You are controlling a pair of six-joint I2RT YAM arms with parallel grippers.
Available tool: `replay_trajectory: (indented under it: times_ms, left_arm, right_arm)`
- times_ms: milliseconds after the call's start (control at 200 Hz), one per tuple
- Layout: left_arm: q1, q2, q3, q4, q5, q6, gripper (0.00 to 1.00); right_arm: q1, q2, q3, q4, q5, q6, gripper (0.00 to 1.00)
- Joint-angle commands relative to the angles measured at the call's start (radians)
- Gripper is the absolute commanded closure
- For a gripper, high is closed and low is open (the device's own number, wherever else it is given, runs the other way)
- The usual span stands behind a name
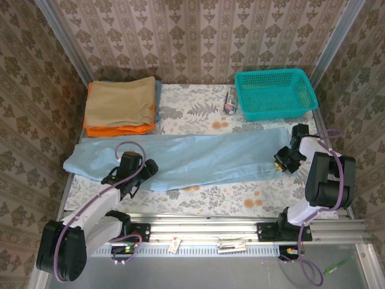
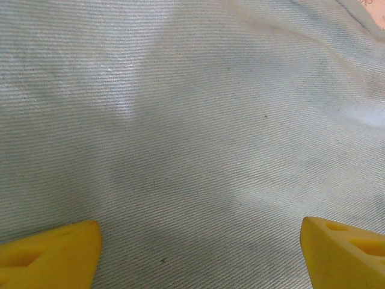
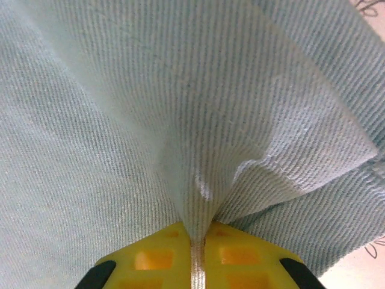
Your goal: Fold and stack the trousers
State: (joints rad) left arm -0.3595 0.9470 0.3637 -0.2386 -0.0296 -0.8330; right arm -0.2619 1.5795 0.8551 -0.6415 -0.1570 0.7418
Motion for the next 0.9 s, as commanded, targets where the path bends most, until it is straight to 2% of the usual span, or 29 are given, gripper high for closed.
replay_trajectory:
  times_ms: [0,55,115,360,700,895]
  left_arm:
    - [-0.004,-0.012,-0.008,-0.027,-0.005,0.008,0.14]
    - [-0.005,-0.01,-0.008,-0.024,-0.004,0.007,0.14]
    - [-0.006,-0.005,-0.006,-0.019,-0.001,0.005,0.14]
    - [-0.005,-0.001,-0.009,-0.01,0.007,0.001,0.14]
    - [-0.005,-0.016,-0.014,-0.02,0.002,0.0,0.14]
    - [-0.004,-0.029,-0.014,-0.02,-0.006,-0.003,0.14]
  right_arm:
    - [0.002,-0.038,-0.019,0.005,-0.007,-0.003,0.91]
    - [0.002,-0.058,-0.016,-0.013,-0.006,-0.012,0.87]
    - [0.003,-0.076,-0.01,-0.032,-0.006,-0.023,0.78]
    - [0.002,-0.077,-0.017,-0.018,-0.046,-0.042,0.76]
    - [0.002,-0.093,-0.015,0.006,-0.039,-0.058,1.0]
    - [-0.016,-0.235,-0.018,-0.04,0.004,-0.066,1.0]
